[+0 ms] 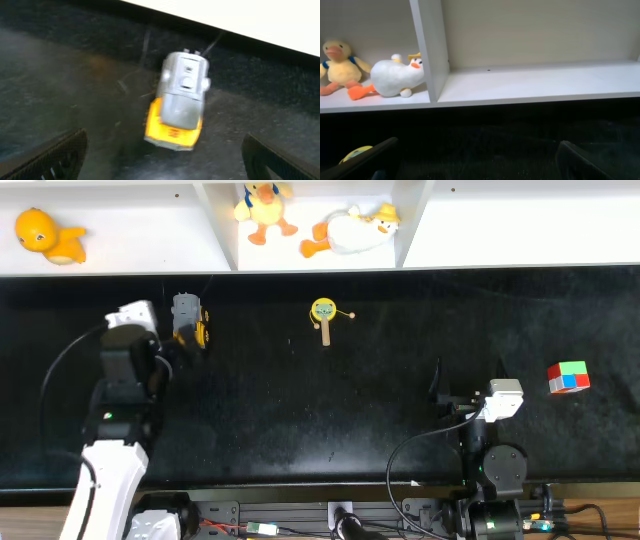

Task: Store Toys

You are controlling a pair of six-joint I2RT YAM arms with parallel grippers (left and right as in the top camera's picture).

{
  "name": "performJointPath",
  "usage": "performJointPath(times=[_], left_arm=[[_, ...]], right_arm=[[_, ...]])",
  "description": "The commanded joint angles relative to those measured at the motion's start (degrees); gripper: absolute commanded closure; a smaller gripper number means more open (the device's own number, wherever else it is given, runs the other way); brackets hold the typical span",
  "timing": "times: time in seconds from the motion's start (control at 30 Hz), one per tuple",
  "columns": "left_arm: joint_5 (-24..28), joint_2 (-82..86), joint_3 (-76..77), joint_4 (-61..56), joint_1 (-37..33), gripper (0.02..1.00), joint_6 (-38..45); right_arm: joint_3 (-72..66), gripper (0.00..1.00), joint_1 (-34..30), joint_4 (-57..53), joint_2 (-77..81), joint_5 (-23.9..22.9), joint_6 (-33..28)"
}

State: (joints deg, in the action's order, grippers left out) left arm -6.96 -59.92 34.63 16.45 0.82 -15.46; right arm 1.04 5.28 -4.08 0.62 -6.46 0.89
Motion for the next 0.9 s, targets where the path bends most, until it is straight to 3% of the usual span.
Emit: performJointPath(times=[0.03,0.17,0.67,0.9], left_arm=[[-3.4,-4.8,1.7,-0.2,2.8,0.02,-4.3],[-3.3,-7.9,2.6,0.1,2.8,0.034,-3.6],[-3.2,-10.0,3.2,-1.8,2.8,0.091,12.4],[-3.2,-15.7,6.5,-1.9,2.0,0.084,14.2]], right_arm=[[-0.8,0.005,-0.2,0.2,-0.4,-0.6,0.2],[-0.8,0.005,-0.2,0.2,-0.4,-0.6,0.2],[-0.8,0.005,-0.2,0.3,-0.4,-0.6,0.2],[-0.8,0.007,-0.2,0.2,-0.4,-0.6,0.2]])
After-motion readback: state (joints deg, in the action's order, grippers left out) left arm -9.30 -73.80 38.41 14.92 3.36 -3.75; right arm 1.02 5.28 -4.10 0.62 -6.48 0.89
